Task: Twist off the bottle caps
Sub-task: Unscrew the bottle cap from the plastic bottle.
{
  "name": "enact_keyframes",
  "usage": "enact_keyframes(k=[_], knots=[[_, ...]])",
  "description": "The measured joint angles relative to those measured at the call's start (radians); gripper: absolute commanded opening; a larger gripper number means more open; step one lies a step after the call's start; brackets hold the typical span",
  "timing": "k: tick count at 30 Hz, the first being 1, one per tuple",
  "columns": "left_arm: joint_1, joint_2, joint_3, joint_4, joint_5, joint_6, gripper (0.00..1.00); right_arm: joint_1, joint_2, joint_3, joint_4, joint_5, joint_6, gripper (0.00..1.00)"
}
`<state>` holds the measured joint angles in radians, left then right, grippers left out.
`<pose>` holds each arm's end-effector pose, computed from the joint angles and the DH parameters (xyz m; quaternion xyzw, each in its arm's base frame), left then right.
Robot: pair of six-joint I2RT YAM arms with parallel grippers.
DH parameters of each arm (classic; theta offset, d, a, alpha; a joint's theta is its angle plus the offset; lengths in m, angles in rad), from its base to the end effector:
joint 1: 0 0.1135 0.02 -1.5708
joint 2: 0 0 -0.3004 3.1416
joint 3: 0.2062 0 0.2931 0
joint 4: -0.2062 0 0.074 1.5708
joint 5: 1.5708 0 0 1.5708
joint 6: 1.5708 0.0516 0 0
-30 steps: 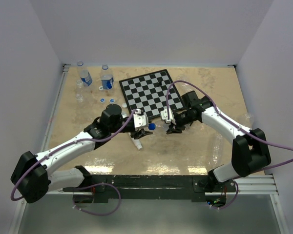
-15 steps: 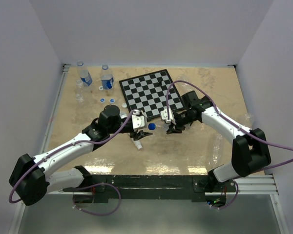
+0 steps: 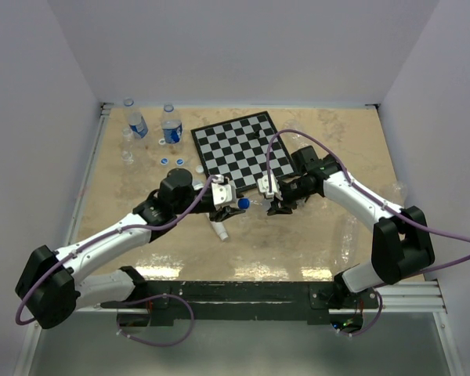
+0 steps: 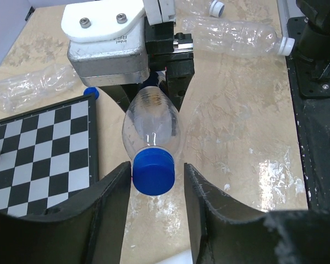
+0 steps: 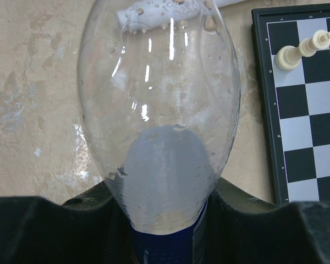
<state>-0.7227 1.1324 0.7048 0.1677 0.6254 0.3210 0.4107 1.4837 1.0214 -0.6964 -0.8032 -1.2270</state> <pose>0.1978 -0.2147 0.2914 0.5386 0.5605 -0.3547 0.5196 0.2799 0.1624 0.2379 -0.7127 0.5570 0.2764 0.3247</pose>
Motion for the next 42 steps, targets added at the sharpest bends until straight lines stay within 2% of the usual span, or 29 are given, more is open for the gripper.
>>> enact_keyframes(k=[11, 12, 13, 14, 22, 23, 27, 30, 32, 36, 37, 42], knots=[[-0.006, 0.024, 0.0, 0.005, 0.0, -0.015, 0.47, 0.002, 0.0, 0.0, -0.013, 0.0, -0.013, 0.05], [-0.008, 0.028, 0.0, 0.005, 0.0, -0.015, 0.43, 0.002, 0.0, 0.0, -0.015, 0.0, -0.013, 0.05], [-0.01, 0.032, 0.0, 0.004, 0.0, -0.015, 0.26, 0.002, 0.0, 0.0, -0.017, 0.0, -0.014, 0.05], [-0.012, 0.037, 0.0, 0.005, -0.001, -0.015, 0.0, 0.002, 0.0, 0.0, -0.019, 0.0, -0.015, 0.05], [-0.019, 0.035, 0.0, 0.005, -0.032, -0.083, 0.0, 0.002, 0.001, 0.0, -0.037, 0.001, -0.022, 0.05], [-0.019, 0.032, 0.0, 0.004, -0.045, -0.117, 0.0, 0.002, 0.001, 0.0, -0.037, 0.0, -0.022, 0.05], [-0.023, 0.01, 0.014, -0.034, -0.16, -0.426, 0.0, 0.004, 0.001, 0.0, -0.023, -0.008, -0.019, 0.05], [-0.023, 0.006, 0.115, -0.216, -0.277, -0.793, 0.0, 0.008, 0.001, 0.005, 0.002, -0.036, -0.011, 0.05], [-0.022, 0.006, 0.175, -0.311, -0.33, -0.975, 0.0, 0.009, 0.0, 0.015, 0.013, -0.06, -0.006, 0.05], [-0.02, 0.002, 0.208, -0.378, -0.395, -1.172, 0.0, 0.01, -0.006, 0.024, 0.03, -0.071, 0.0, 0.05], [-0.02, 0.002, 0.208, -0.383, -0.403, -1.202, 0.04, 0.012, -0.006, 0.024, 0.032, -0.071, 0.002, 0.05], [-0.02, 0.002, 0.208, -0.396, -0.409, -1.277, 0.56, 0.014, -0.006, 0.023, 0.032, -0.07, 0.004, 0.05]])
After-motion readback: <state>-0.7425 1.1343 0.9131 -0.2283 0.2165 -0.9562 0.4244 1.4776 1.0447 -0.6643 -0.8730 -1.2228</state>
